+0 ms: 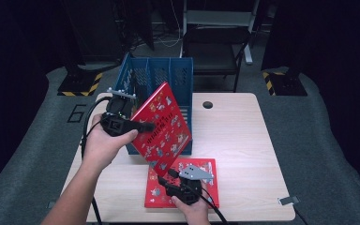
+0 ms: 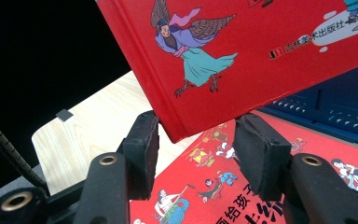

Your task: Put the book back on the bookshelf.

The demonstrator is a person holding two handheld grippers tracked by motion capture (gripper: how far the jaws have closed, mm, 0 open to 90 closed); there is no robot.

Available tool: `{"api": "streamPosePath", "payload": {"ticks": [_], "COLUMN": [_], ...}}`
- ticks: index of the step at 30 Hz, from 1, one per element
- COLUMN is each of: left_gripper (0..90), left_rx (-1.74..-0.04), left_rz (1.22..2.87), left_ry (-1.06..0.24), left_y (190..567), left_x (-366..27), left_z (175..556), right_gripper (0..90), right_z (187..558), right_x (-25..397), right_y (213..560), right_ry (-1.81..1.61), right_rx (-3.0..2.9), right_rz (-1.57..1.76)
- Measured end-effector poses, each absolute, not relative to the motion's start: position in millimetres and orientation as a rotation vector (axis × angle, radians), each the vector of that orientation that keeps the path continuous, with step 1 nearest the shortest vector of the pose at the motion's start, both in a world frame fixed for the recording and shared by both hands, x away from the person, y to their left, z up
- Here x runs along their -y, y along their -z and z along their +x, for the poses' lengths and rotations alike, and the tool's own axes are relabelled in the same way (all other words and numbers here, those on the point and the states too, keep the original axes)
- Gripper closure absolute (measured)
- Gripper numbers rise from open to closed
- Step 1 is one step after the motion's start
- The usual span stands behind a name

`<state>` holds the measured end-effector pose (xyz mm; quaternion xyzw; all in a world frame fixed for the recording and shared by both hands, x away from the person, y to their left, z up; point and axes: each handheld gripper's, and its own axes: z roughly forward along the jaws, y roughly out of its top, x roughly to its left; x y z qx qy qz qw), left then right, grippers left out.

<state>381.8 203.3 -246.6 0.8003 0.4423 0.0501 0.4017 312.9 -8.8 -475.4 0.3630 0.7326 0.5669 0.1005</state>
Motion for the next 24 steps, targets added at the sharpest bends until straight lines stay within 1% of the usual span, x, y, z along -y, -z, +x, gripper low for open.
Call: {"api": "streamPosePath", "payload": {"ticks": [8,10,15,24], "left_gripper": [74.8,74.9,74.9,75.0], "left_rx": [-1.125,-1.127,-1.134,-1.147], "left_rz": [2.029,2.027,2.026,2.033], "left_ry": [-0.159,-0.145,-0.175,-0.17], "left_y": [241,238,234,231], "left_x": [-208,-209,-211,-214], "left_z": [385,385,386,390], "right_gripper": [50.3,50.3,50.3,50.3], "right_z": [317,318,321,328], "right_x": [5,5,4,1], "right_y": [470,468,463,459], "right_ry": [-1.682,-1.683,-1.679,-1.69], "right_rx": [-2.156,-2.16,-2.157,-2.177], "right_rz": [1.08,1.062,1.041,1.036]}}
